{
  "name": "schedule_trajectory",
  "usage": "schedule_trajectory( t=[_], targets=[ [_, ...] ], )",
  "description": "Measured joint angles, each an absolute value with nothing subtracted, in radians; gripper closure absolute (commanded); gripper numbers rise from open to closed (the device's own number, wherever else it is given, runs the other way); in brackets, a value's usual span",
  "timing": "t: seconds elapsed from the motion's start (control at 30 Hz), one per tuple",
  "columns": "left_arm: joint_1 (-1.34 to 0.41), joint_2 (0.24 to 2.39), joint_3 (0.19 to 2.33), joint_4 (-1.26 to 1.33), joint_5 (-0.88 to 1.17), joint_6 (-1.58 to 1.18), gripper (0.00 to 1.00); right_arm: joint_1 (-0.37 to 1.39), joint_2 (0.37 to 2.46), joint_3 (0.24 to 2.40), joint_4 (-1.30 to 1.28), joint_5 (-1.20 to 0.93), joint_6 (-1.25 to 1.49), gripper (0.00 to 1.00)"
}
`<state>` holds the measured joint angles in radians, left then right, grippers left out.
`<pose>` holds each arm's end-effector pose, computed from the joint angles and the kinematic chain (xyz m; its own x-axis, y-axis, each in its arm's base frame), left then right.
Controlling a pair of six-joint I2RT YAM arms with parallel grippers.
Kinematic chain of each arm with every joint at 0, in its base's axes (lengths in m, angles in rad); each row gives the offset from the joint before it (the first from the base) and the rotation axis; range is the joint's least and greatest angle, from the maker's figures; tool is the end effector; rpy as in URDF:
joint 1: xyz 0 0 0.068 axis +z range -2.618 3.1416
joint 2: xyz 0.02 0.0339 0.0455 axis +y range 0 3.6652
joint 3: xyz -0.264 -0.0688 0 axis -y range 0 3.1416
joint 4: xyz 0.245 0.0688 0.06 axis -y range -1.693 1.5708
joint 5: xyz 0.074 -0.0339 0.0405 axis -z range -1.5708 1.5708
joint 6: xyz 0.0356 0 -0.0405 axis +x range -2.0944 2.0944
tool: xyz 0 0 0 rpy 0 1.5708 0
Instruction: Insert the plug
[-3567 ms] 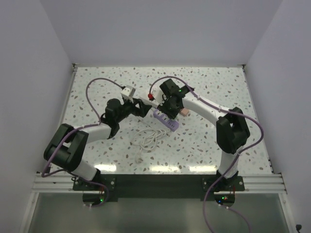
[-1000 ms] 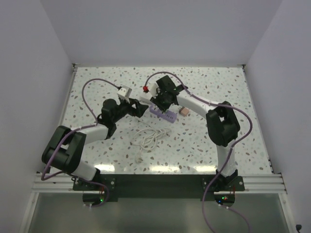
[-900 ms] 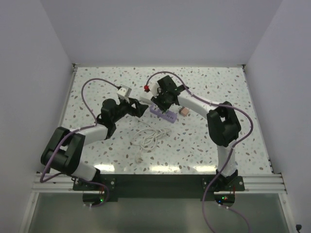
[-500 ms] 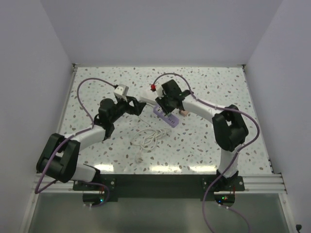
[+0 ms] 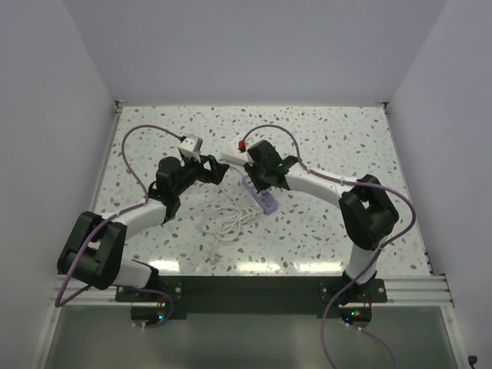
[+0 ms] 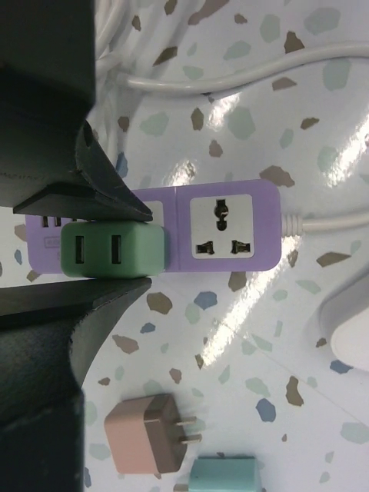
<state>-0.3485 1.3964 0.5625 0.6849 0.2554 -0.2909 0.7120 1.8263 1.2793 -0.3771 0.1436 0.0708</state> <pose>0.2700 -0.1077 0.2163 -0.2958 -0.1878 -0.9366 0.5015 0.8040 -0.3196 0.3009 0.2529 0.2056 -0.6438 -0.4631 -0.6091 -0.5371 0.8405 -0.0713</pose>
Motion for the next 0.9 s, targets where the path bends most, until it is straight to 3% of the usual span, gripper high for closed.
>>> schedule_trajectory(
  t=[0.17, 0.37, 0.9],
  targets=[
    [-0.344, 1.397, 0.562, 0.685, 0.253, -0.291, 0.09, 0.772, 1.837, 1.293, -0.378, 0.167, 0.114, 0.94],
    [-0.342, 1.397, 0.562, 0.684, 0.253, -0.291, 0.09, 0.782, 1.839, 1.296, -0.378, 0.170, 0.142, 0.73],
    [-0.342, 1.399, 0.562, 0.670, 0.253, -0.291, 0.09, 0.791, 1.876, 1.338, -0.473, 0.166, 0.165, 0.57]
  ],
)
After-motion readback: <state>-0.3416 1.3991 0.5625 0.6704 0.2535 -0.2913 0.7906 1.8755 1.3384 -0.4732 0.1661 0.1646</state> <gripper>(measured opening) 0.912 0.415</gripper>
